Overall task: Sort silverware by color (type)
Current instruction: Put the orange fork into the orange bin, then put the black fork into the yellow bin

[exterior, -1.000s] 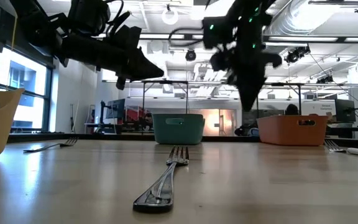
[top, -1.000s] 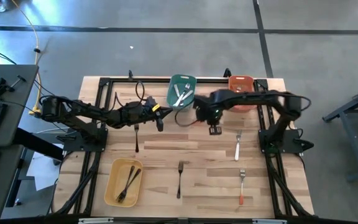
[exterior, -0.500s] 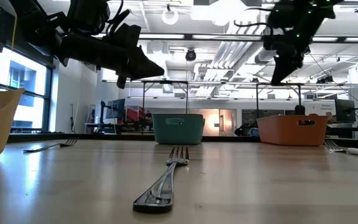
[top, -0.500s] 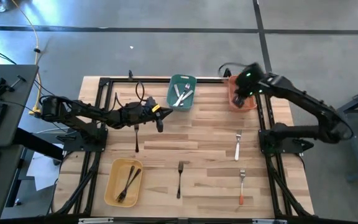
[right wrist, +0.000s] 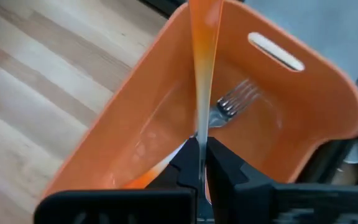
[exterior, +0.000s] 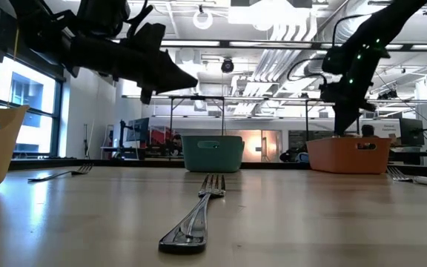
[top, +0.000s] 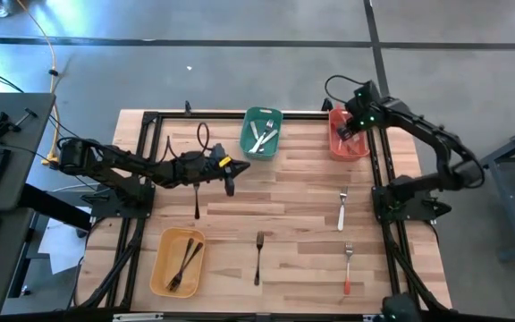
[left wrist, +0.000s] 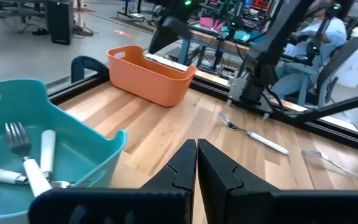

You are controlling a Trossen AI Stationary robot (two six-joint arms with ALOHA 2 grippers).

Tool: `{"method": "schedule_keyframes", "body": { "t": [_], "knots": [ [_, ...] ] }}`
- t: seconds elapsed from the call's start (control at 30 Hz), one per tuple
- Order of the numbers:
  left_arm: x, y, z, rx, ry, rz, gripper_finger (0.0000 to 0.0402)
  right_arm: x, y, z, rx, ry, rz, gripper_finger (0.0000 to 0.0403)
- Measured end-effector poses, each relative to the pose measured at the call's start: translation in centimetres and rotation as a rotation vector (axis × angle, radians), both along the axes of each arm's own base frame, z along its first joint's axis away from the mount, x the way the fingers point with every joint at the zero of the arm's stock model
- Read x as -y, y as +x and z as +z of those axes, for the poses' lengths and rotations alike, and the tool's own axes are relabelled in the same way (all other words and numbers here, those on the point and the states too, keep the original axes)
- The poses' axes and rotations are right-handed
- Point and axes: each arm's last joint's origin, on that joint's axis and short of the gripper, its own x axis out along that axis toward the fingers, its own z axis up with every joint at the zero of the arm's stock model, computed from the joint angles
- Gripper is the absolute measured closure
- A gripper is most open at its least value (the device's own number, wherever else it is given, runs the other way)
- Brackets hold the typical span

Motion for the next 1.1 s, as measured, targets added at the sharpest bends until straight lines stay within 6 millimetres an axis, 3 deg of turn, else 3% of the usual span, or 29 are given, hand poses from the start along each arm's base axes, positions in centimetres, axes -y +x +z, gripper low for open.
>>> {"method": "schedule_keyframes", "body": {
  "t": [0.3,0.43,0.63,0.9,1.1],
  "knots": [
    [0.2,0.0,0.0,-0.002,0.006,-0.007,0.0394,2.0,1.0,-4.2,-0.072,0.123,-0.008,0.0403],
    [0.2,0.0,0.0,-0.001,0.001,-0.007,0.0394,2.4,1.2,-4.9,-0.079,0.126,-0.006,0.0403],
    [0.2,0.0,0.0,0.000,0.000,-0.016,0.0394,2.7,1.2,-4.8,-0.105,0.085,-0.026,0.0393],
    [0.6,0.1,0.0,-0.005,0.014,-0.071,0.0394,2.3,1.6,-4.1,-0.141,0.024,0.008,0.0320],
    [1.1,0.2,0.0,-0.011,0.029,-0.098,0.0394,1.6,1.3,-1.9,-0.107,-0.055,0.025,0.0306]
  ]
}}
